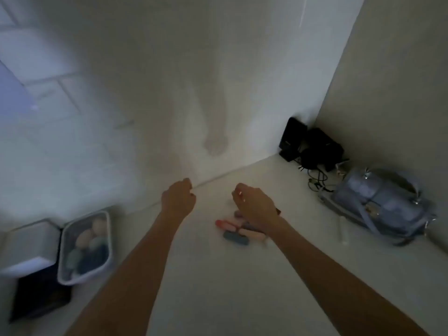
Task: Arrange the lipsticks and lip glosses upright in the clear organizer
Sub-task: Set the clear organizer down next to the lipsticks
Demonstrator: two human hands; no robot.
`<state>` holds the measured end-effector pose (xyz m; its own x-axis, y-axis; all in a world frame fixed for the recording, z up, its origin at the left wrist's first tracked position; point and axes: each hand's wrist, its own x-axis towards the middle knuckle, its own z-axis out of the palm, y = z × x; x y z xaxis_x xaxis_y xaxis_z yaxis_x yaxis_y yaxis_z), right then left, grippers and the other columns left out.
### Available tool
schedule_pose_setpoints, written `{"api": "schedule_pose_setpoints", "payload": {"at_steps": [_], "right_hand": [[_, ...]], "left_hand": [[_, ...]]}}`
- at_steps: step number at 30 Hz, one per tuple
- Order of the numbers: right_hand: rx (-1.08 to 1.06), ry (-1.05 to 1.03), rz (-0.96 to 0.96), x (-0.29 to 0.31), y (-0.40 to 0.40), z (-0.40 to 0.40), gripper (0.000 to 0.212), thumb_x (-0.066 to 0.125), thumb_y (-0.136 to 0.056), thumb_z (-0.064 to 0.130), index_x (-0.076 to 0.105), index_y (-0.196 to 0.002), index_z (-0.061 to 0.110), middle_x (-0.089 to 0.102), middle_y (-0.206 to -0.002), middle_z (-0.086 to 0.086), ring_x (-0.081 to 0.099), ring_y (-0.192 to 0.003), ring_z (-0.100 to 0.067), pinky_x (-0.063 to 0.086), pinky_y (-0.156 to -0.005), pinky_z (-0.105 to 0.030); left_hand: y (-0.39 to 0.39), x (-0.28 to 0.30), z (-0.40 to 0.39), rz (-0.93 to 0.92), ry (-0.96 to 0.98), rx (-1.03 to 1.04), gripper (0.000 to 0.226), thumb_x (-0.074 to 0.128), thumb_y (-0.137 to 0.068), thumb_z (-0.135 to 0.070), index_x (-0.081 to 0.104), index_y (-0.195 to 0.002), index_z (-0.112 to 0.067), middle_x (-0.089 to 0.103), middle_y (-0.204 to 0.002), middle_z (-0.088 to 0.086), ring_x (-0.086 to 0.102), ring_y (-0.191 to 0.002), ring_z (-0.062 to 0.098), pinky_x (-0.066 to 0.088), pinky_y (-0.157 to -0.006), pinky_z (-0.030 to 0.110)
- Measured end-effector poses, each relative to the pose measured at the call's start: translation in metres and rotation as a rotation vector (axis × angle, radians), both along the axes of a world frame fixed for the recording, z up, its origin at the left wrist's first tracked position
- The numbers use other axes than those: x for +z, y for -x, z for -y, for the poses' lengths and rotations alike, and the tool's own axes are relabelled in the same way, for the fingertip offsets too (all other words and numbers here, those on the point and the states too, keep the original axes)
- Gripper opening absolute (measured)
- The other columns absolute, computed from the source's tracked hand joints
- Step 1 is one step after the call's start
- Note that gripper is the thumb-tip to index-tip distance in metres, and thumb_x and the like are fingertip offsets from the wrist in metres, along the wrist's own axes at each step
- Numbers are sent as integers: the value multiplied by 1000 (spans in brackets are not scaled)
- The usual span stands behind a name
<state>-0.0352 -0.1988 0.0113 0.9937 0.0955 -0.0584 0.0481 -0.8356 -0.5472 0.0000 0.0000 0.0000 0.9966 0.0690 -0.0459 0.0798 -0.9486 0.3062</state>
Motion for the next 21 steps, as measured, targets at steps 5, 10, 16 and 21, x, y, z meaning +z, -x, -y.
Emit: {"api": "schedule_pose_setpoints", "payload": {"at_steps": [5, 10, 16, 21], "right_hand": [[82, -117, -52, -75, 38, -56, 33, 42, -96, 35, 42, -127, 26, 60, -121, -3, 59, -105, -22, 49, -85, -34], [51, -306, 64, -117, 38, -94, 44, 46, -96, 24, 34, -138, 21, 42, -144, 0, 40, -130, -14, 29, -102, -18], [-12, -443, 111, -147, 35, -111, 55, 40, -96, 6, 25, -146, 24, 32, -151, 12, 29, -137, -1, 21, -115, -20], [-18, -530, 195, -164, 30, -114, 57, 42, -97, 7, 23, -147, 27, 32, -148, 19, 32, -124, 22, 26, -107, -7]], "left_hand": [[21, -49, -42, 54, -48, 174, 40, 56, -90, -28, 49, -124, -8, 60, -117, 15, 54, -111, 34, 39, -94, 45], [28, -84, -70, 185, 202, 248, 39, 55, -93, -27, 51, -123, -3, 58, -118, 21, 56, -107, 38, 44, -89, 45], [27, -110, -81, 233, 738, 357, 8, 56, -93, -19, 63, -94, -16, 68, -90, 3, 67, -87, 22, 43, -71, 21], [23, -127, -95, 234, 1238, 297, 20, 58, -87, -10, 69, -99, -21, 74, -88, -1, 66, -82, 10, 45, -79, 26]]}}
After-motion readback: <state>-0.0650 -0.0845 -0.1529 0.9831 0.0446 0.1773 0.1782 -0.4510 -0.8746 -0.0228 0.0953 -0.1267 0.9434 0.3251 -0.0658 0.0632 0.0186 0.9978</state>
